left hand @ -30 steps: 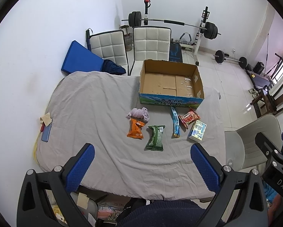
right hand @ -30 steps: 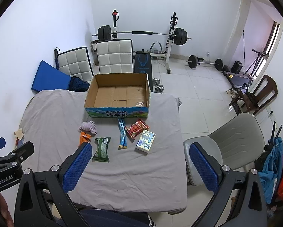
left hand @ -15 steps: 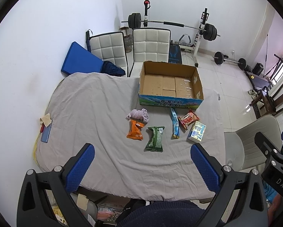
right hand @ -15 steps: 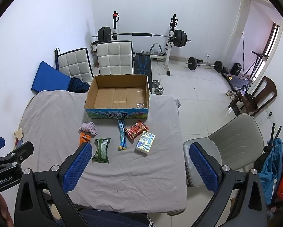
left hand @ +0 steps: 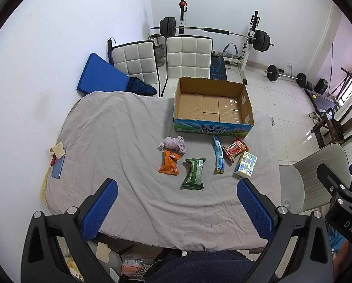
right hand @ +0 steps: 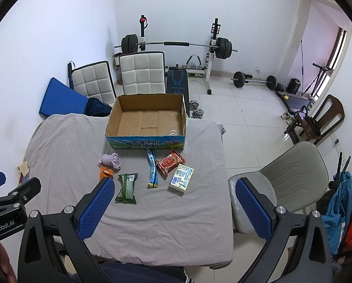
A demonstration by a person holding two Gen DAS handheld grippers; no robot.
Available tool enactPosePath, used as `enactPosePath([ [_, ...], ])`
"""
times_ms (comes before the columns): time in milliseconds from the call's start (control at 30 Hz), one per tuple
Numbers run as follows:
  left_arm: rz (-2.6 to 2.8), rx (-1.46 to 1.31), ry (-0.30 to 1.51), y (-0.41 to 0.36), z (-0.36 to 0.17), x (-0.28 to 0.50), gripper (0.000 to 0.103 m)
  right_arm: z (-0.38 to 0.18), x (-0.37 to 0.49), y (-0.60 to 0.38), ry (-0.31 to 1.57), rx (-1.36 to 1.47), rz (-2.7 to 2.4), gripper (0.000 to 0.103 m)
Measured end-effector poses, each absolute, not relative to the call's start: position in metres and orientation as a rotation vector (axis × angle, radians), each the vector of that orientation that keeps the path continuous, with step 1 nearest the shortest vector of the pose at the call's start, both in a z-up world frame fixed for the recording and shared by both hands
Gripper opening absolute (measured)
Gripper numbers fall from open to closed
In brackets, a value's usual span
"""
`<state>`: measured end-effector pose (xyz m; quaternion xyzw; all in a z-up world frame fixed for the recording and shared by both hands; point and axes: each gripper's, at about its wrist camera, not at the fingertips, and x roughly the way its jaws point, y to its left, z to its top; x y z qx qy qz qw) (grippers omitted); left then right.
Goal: Organize soft objects
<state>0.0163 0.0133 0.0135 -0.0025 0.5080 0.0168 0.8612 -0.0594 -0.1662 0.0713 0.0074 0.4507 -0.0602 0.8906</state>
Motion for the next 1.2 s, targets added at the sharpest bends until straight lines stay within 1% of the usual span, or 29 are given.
enactPosePath([
  [600, 0.034, -0.006, 1.061, 0.015, 0.013, 0.014, 0.103, 0.071, -0.058, -0.167, 0.939, 0.018, -0.122, 0.103],
  [733, 0.038, -0.023, 1.080, 0.017, -0.001, 0.035, 0.103, 0.061, -0.042, -0.172, 0.965, 0.041, -0.119, 0.103],
  [833, 0.049, -0.051, 1.105, 0.023, -0.023, 0.062, 0.103, 0.038, -0.019, -0.182, 1.002, 0.067, -0.134, 0.103],
  [933, 0.057, -0.066, 1.161, 0.027, -0.057, 0.095, 0.103, 0.003, 0.009, -0.198, 1.059, 0.101, -0.156, 0.103],
  [1067, 0.050, -0.080, 1.272, 0.027, -0.116, 0.133, 0.103, -0.062, 0.050, -0.219, 1.166, 0.129, -0.193, 0.103],
  [1200, 0.015, -0.128, 1.407, 0.024, -0.183, 0.160, 0.103, -0.145, 0.089, -0.239, 1.304, 0.121, -0.236, 0.103],
])
